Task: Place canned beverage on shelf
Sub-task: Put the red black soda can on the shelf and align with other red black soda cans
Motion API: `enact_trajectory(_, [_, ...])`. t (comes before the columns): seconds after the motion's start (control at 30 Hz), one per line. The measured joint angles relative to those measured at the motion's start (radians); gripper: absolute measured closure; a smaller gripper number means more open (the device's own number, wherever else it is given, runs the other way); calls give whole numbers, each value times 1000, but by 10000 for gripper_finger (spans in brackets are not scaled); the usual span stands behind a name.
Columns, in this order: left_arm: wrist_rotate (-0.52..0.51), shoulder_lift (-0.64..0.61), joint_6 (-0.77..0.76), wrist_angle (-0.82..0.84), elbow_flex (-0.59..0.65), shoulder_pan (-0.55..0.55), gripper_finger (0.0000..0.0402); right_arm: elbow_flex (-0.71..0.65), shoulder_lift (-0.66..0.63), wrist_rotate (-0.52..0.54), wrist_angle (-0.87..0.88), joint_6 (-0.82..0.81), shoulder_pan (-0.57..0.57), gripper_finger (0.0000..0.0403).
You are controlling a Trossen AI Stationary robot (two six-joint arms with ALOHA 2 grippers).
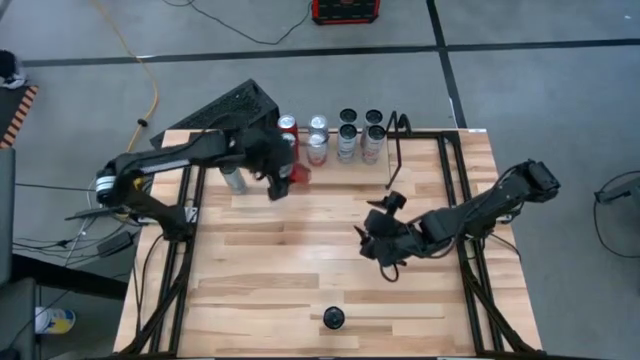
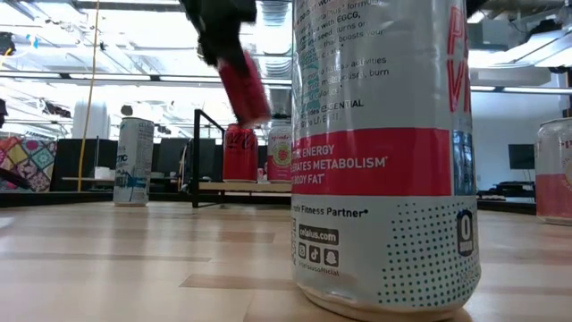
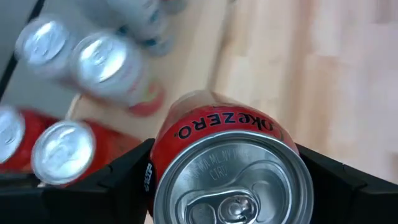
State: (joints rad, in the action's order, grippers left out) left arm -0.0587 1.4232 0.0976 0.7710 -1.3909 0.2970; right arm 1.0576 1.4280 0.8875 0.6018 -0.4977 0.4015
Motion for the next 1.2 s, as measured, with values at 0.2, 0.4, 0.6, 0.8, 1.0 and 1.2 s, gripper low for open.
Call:
enact_trajectory(0.2, [37, 81, 28, 56, -1, 95, 115, -7, 19, 1, 2, -31, 23, 23])
enact_trajectory(0.4, [81, 164, 64, 60, -2, 134, 115, -8, 51, -7, 6, -37, 32, 23])
enact_trajectory(0.6, [78, 229, 93, 74, 0, 149, 115, -8, 65, -6, -2, -29, 30, 23])
enact_trajectory(0.8, [82, 247, 103, 65, -2, 177, 115, -8, 64, -6, -4, -29, 31, 23])
enact_trajectory(1.0, [81, 247, 100, 68, -2, 207, 115, -8, 64, -6, -4, -28, 30, 23])
enact_trajectory(1.2, [83, 247, 96, 68, -2, 227, 115, -8, 64, -6, -4, -26, 28, 23])
